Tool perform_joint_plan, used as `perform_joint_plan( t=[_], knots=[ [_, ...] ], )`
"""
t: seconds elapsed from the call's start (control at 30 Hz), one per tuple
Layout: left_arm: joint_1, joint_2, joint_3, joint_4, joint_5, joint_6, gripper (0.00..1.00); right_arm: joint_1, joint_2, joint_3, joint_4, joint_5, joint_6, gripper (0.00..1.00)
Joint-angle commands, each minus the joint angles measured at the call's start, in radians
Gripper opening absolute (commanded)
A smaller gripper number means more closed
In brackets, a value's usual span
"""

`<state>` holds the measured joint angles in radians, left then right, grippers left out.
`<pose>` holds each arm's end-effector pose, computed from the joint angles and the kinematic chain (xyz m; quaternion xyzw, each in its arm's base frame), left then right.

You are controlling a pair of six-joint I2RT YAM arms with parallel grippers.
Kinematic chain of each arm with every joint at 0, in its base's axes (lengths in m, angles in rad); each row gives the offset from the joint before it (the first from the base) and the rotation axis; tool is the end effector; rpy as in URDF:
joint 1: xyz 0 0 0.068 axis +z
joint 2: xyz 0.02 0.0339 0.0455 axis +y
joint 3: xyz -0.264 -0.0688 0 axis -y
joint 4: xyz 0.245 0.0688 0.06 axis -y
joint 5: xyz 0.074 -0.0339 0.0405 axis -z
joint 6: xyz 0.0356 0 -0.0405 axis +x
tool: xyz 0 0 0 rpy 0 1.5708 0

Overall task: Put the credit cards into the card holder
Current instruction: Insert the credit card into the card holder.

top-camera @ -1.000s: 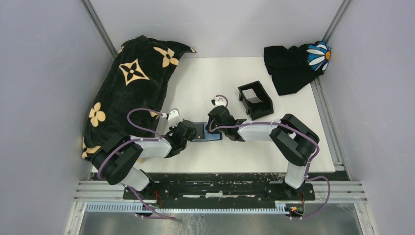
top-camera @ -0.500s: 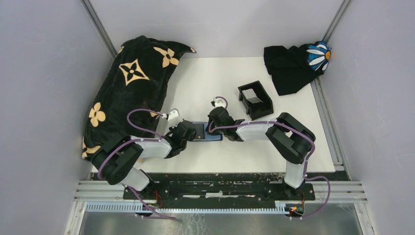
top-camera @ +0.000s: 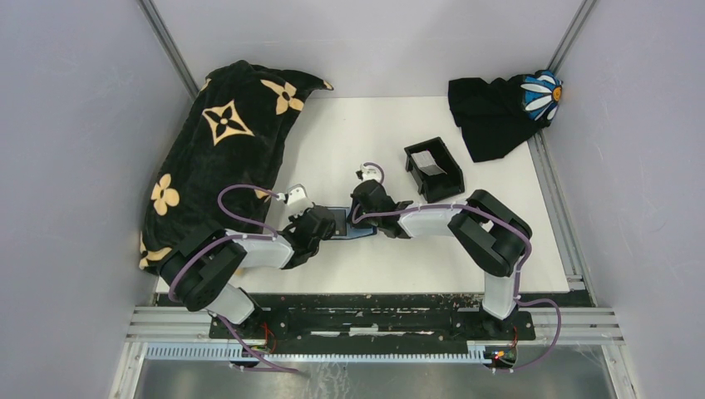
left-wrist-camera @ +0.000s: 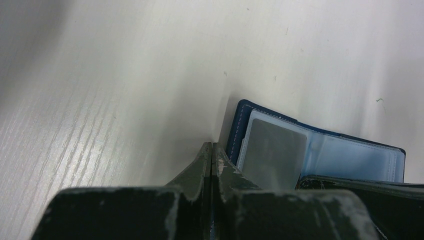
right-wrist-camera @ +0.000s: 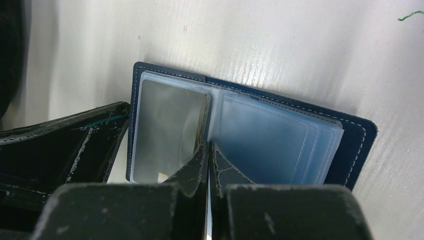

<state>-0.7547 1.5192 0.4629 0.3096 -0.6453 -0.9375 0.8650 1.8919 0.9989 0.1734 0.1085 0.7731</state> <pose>0.2000 -0.1587 0.1238 -0.2058 0.8538 -0.0918 0.4693 0.2533 0.2913 0.1387 -0.0194 0.9095 0.2674 0.3176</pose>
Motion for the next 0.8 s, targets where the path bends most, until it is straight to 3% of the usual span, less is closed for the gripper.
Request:
perform_joint_plan(
  t=[0.0, 0.27, 0.6, 0.77],
  knots=[
    [-0.024, 0.03, 0.006, -0.045, 0.088, -0.024, 0.03, 0.017, 0.009, 0.046, -0.006, -0.021, 0.0, 0.01],
    [-0.023, -0.046, 0.013, -0.135, -0.007, -0.008, 0.05, 0.016, -0.051, 0.079, -0.088, 0.052, -0.107, 0.15],
    [-0.016, -0.103, 0.055, -0.199, -0.074, 0.06, 0.16, 0.015, -0.094, 0.191, -0.187, 0.079, -0.271, 0.34],
    [-0.016, -0.159, 0.07, -0.228, -0.116, 0.099, 0.27, 0.011, -0.117, 0.26, -0.263, 0.194, -0.378, 0.4]
  ],
)
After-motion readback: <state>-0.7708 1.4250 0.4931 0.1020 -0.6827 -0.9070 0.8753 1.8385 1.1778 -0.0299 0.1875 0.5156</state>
